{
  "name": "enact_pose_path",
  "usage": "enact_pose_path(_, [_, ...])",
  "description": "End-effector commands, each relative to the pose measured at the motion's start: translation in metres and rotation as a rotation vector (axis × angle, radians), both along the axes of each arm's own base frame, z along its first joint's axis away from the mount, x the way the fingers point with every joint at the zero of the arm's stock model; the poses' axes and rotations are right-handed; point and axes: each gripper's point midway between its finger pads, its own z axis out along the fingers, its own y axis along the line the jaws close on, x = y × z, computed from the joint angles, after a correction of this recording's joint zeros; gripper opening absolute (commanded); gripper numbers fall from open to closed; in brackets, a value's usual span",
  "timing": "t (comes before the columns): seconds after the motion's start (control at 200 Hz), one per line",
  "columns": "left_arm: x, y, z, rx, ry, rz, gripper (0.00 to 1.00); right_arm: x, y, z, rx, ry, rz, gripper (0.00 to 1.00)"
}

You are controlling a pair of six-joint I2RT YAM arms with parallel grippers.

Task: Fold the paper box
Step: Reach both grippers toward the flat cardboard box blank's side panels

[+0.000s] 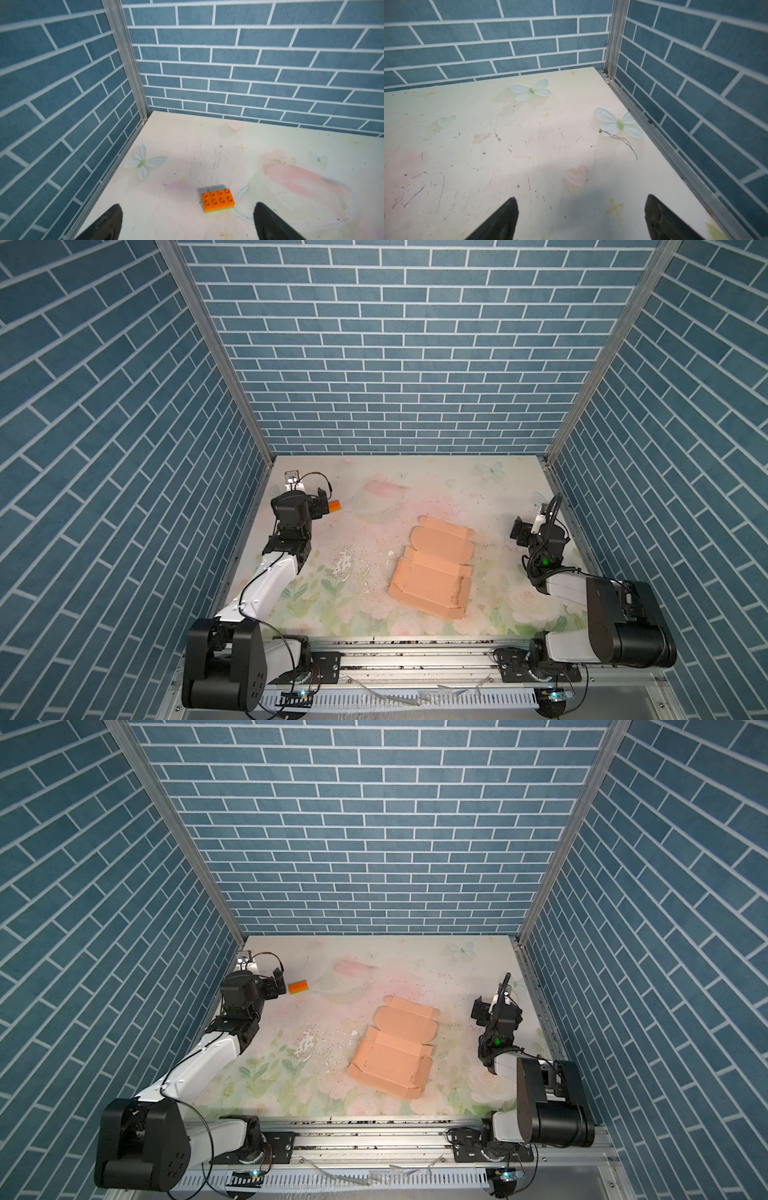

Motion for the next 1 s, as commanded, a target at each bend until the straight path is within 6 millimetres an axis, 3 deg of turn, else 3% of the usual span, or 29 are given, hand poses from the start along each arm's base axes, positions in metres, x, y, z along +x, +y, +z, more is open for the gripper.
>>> enact_pose_path(0.0, [-0.017,-0.009,-0.012,-0.029,0.145,0.002,1.00,-0.001,-0.010,0.021,-0.049,0.017,-0.071,0.94])
enact_pose_path(0.155, [-0.028,-0.040,-0.004,0.000,0.240,-0.065,1.00,0.001,0.006,0.045,0.128,0.000,-0.037,0.91])
enact_pose_path(0.265, [-0.038,-0.065,-0.007,0.034,0.323,-0.092,1.00,-0.001,0.023,0.050,0.254,0.030,0.002,0.88])
enact_pose_path(0.395, [-0.048,-0.107,-0.019,0.074,0.428,-0.181,1.00,-0.010,0.047,0.050,0.383,0.066,0.063,0.86])
enact_pose_path(0.6, [-0.066,-0.200,-0.055,0.208,0.593,-0.397,0.99,-0.034,0.078,0.035,0.495,0.176,0.135,0.84])
enact_pose_path(0.74, [-0.080,-0.251,-0.084,0.261,0.701,-0.512,0.97,-0.048,0.096,0.014,0.560,0.287,0.186,0.84])
enact_pose_path(0.85, [-0.090,-0.278,-0.106,0.245,0.782,-0.571,0.94,-0.058,0.109,-0.003,0.619,0.356,0.217,0.84])
enact_pose_path(0.995, [-0.095,-0.293,-0.123,0.194,0.832,-0.608,0.93,-0.066,0.126,-0.017,0.657,0.425,0.258,0.84])
